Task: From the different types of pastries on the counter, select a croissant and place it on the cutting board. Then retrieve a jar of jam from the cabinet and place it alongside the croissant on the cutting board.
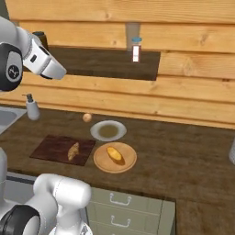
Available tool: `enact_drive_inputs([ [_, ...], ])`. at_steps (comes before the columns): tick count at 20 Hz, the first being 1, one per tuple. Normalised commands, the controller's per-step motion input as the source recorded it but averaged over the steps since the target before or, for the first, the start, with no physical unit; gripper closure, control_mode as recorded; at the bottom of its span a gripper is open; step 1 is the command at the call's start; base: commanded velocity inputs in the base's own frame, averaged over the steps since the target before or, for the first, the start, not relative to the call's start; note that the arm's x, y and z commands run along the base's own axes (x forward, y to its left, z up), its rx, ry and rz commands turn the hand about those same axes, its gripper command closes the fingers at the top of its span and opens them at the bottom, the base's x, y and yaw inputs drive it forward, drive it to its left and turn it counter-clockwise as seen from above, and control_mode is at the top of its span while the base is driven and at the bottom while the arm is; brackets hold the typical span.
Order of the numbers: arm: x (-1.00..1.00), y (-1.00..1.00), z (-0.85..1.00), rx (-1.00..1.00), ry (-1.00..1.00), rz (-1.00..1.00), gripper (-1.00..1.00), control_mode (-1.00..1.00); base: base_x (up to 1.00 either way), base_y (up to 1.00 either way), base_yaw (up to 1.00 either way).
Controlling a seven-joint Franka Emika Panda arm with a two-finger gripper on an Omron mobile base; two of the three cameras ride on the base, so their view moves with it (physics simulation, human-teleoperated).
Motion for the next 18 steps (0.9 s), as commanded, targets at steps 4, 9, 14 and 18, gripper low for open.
enact_drive_inputs([
  [4,0.0,0.0,0.0,0.0,0.0,0.0,1.0,1.0,1.0,0.06,0.0],
  [9,0.0,0.0,0.0,0.0,0.0,0.0,1.0,1.0,0.65,0.14,0.0],
  [14,-0.04,0.03,-0.06,0.0,0.0,0.0,1.0,-1.0,-0.18,0.1,0.0],
  [18,-0.51,0.06,-0.32,0.0,0.0,0.0,1.0,-1.0,0.0,0.0,0.0],
])
